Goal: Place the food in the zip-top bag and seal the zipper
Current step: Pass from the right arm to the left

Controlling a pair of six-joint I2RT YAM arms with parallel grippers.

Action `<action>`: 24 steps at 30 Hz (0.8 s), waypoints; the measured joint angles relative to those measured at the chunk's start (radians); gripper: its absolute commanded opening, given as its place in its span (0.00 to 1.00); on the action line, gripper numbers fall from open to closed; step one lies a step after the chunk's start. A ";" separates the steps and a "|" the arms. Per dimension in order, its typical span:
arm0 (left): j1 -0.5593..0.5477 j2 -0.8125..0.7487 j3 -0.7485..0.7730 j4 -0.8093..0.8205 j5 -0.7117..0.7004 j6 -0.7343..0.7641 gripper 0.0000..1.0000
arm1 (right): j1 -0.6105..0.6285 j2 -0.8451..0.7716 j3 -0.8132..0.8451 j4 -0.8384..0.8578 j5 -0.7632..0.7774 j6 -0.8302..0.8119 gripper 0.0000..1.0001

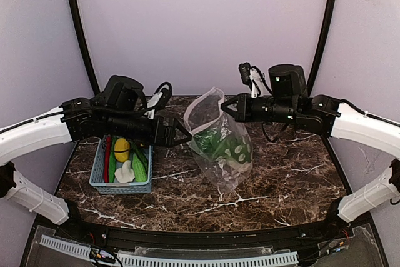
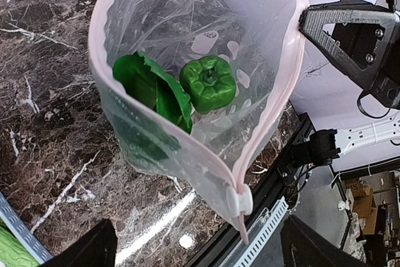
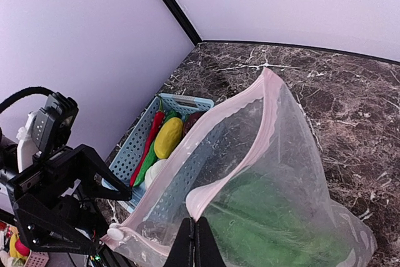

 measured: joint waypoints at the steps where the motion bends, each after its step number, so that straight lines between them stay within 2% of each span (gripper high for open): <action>1: 0.000 0.003 -0.001 0.008 0.001 0.000 0.81 | 0.000 0.000 0.000 0.002 0.000 0.000 0.00; 5: 0.000 0.031 -0.001 0.060 0.008 -0.014 0.57 | 0.000 0.000 -0.001 0.007 0.000 0.000 0.00; 8: 0.000 0.058 -0.001 0.100 0.019 -0.030 0.31 | 0.000 0.000 -0.005 0.012 0.000 0.000 0.00; 12: 0.000 0.077 -0.001 0.136 0.023 -0.034 0.08 | 0.000 0.000 -0.014 0.022 0.000 0.001 0.00; 14: 0.000 0.078 -0.001 0.144 0.022 -0.032 0.02 | 0.000 -0.003 -0.026 0.025 0.002 0.001 0.00; 19: 0.000 0.087 0.019 0.145 0.023 -0.026 0.01 | 0.000 -0.038 -0.056 0.029 0.004 0.001 0.00; 21: 0.000 0.101 0.052 0.141 0.031 -0.010 0.01 | 0.000 -0.061 -0.067 0.029 0.005 0.000 0.06; 24: 0.000 0.120 0.092 0.140 0.052 0.025 0.01 | 0.000 -0.095 -0.075 0.025 0.010 -0.007 0.21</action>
